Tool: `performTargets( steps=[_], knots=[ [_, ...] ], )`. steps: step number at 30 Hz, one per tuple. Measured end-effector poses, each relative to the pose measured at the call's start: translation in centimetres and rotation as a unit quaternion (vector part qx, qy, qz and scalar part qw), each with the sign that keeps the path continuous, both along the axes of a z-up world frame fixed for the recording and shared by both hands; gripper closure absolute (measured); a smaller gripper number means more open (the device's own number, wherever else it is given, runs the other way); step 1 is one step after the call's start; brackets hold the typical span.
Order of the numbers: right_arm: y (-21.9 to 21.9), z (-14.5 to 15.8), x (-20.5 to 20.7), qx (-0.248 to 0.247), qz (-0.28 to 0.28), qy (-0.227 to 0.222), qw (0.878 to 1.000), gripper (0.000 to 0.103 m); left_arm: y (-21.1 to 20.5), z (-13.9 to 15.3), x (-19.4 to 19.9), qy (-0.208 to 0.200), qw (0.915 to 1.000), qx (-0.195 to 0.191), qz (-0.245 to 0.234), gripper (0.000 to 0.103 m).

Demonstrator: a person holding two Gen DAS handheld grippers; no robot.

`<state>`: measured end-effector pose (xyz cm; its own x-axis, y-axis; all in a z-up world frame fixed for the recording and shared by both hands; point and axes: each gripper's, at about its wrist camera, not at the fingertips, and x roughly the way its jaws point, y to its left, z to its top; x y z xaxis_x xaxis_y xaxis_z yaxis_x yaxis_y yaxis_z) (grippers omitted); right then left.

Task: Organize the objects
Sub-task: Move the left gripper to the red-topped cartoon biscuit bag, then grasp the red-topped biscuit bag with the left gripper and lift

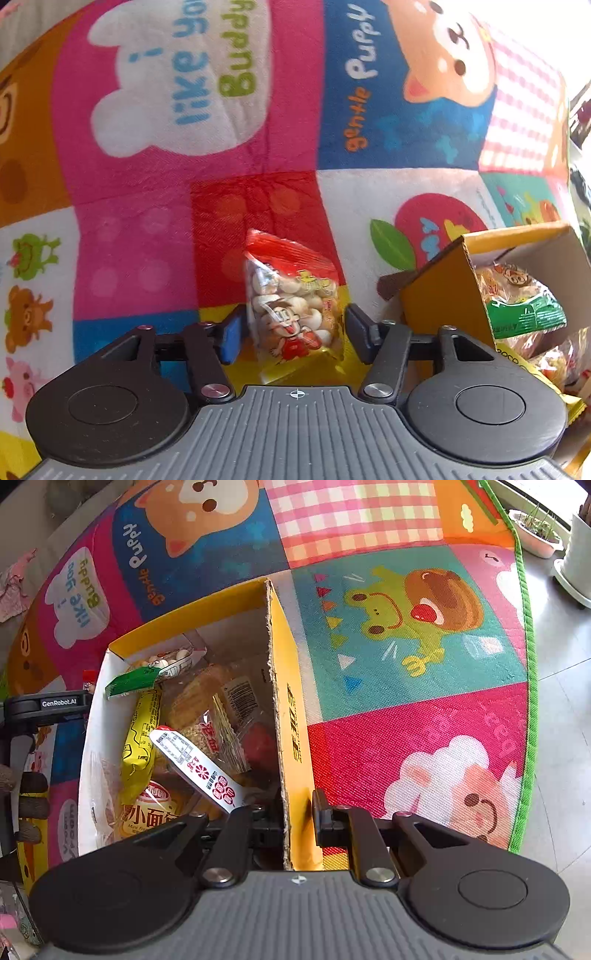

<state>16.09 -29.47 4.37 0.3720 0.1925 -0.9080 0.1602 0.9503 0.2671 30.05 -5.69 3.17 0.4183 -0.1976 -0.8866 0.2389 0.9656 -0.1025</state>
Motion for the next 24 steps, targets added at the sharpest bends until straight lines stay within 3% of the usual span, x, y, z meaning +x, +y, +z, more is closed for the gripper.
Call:
performTargets(
  steps=[2,6,19,22,24],
  knots=[
    [-0.1,0.0,-0.1,0.002,0.002,-0.003,1.0,0.09,-0.9,-0.2,0.2,0.001,0.9998,0.01,-0.018,0.024],
    [-0.1,-0.1,-0.4,0.002,0.01,-0.006,1.0,0.09,-2.0,-0.4,0.2,-0.014,0.9981,0.045,-0.039,0.022],
    [0.6,0.4,-0.4,-0.022,0.045,-0.009,0.999,0.089,-2.4,-0.4,0.5,-0.004,0.9983,0.056,-0.018,0.022],
    [0.9,0.4,0.0,-0.029,0.058,-0.011,0.998,0.089,-2.3,-0.3,0.4,-0.005,0.9981,0.058,-0.019,0.027],
    [1.0,0.3,0.2,-0.028,0.062,-0.011,0.998,0.089,-1.9,0.0,0.3,-0.004,0.9981,0.059,-0.018,0.038]
  ],
)
